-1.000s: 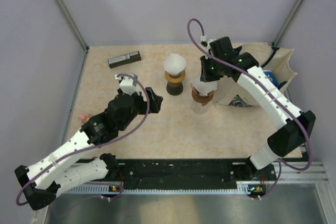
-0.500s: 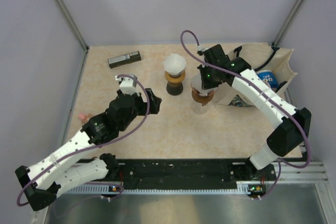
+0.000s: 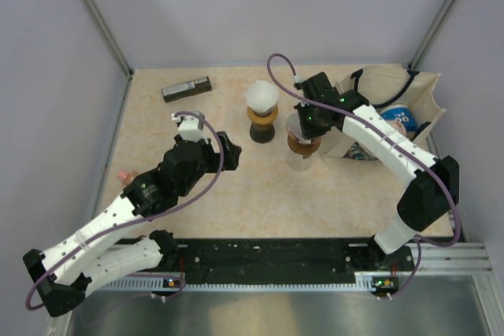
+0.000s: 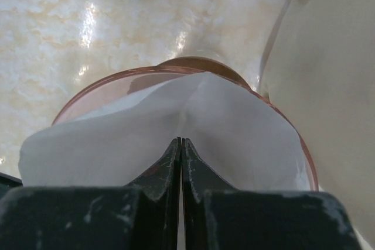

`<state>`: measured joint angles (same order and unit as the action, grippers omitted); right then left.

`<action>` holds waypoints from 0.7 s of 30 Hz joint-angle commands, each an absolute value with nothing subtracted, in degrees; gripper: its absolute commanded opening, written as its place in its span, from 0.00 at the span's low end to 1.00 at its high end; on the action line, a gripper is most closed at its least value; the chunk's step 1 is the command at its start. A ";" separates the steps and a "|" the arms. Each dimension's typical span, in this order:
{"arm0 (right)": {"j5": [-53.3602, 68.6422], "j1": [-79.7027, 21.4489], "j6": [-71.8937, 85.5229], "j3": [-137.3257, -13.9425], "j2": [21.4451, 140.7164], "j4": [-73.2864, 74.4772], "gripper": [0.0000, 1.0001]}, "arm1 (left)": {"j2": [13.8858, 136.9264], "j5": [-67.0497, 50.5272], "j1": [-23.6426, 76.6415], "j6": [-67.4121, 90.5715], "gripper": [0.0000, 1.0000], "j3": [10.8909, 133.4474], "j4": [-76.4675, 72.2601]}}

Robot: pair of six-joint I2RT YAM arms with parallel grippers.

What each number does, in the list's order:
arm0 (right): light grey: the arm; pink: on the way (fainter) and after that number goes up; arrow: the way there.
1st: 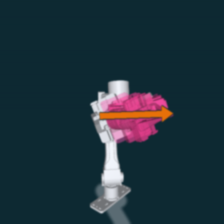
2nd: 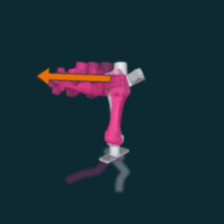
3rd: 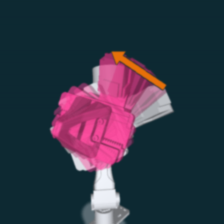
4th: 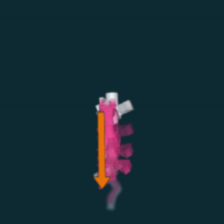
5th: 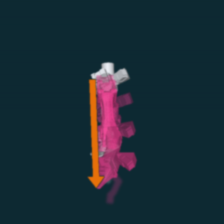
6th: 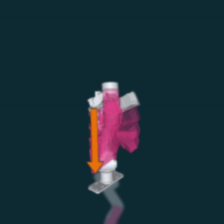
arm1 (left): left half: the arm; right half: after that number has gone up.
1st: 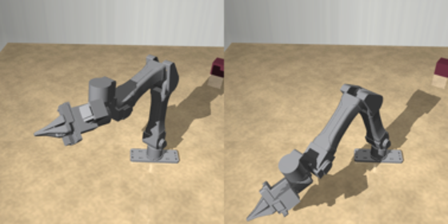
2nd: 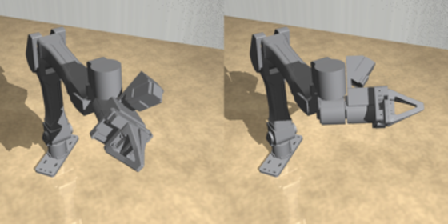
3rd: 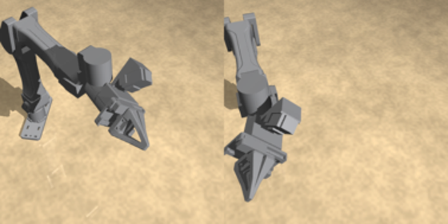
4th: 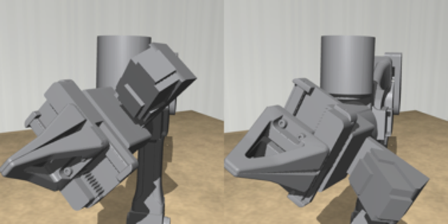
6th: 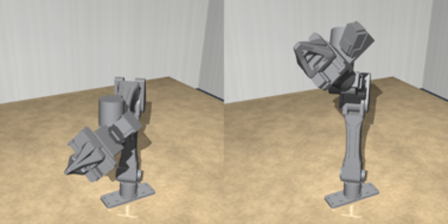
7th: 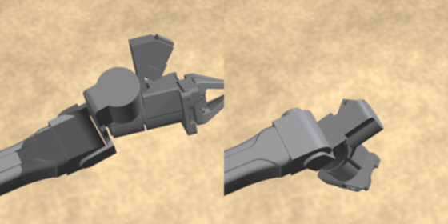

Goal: Place the coffee filter in the dripper

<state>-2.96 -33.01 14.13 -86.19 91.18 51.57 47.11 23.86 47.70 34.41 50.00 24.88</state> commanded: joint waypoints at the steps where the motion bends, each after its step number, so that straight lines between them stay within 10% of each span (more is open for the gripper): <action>1: -3.43 -33.57 14.85 -85.34 91.49 49.66 0.00 | 46.58 24.79 47.20 34.63 0.99 49.66 23.99; 21: -4.57 -33.93 14.76 -81.74 92.72 47.11 0.00 | 46.58 24.79 46.32 34.54 0.99 49.75 24.78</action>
